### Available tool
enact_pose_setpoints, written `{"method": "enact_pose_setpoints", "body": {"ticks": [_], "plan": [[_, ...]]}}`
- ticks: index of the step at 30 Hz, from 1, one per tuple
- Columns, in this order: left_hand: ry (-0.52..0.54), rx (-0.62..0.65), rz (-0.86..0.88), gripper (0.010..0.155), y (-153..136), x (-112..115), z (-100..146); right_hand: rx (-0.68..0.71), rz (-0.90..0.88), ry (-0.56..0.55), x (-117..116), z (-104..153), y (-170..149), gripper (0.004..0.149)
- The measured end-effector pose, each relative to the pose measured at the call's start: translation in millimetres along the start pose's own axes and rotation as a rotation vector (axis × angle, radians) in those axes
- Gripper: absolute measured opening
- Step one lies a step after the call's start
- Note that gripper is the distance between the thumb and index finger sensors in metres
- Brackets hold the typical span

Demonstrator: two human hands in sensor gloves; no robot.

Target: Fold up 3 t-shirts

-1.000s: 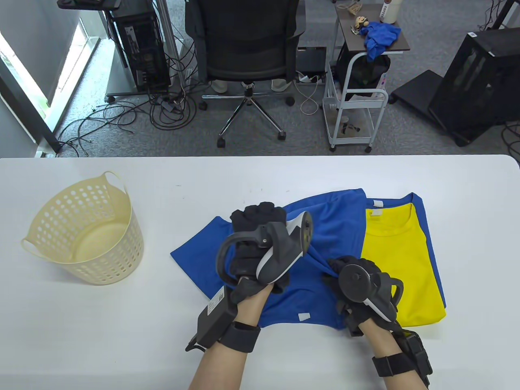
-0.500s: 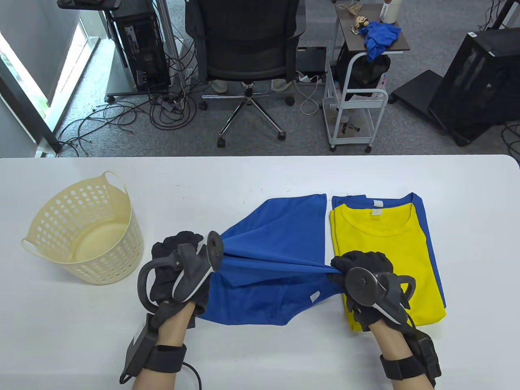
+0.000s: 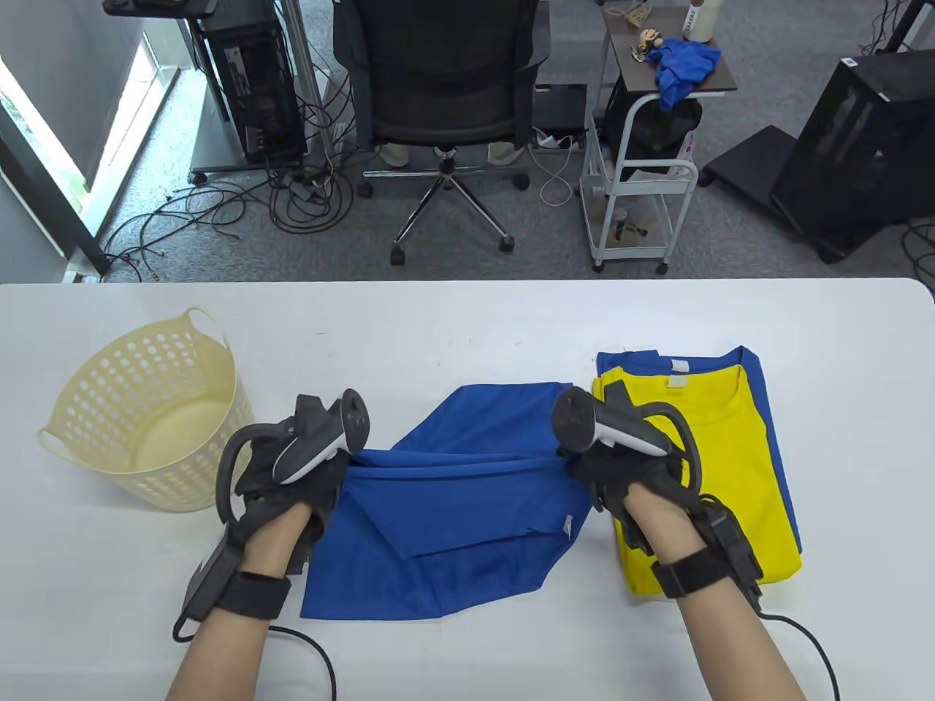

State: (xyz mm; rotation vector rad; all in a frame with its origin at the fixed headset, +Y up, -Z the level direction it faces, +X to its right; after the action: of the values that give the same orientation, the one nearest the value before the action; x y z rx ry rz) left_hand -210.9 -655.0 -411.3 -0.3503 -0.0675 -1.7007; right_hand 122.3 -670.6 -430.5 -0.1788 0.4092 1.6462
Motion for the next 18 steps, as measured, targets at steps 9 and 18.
{"method": "enact_pose_setpoints", "body": {"ticks": [9, 18], "plan": [[0.871, -0.106, 0.469, 0.042, -62, -194, 83, -0.264, -0.149, -1.171, 181, 112, -16, 0.041], [0.547, 0.002, 0.272, 0.042, -32, -85, 71, -0.095, 0.134, -0.904, 78, 101, -7, 0.041]]}}
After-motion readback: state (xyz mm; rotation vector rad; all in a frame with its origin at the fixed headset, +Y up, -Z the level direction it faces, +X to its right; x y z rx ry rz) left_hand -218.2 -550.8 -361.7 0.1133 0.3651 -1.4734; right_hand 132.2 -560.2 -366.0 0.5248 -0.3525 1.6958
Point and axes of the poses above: the tracker on the back of each hand, its own y axis roughly to the thumb side, its own z axis roughly from the fingertips to the wrist, x = y × z, the point moved 2 cm from there along -z, roughly from the wrist to the fingertips, and after that the axes turned 5 degrees about z, right-handed, at the moved point
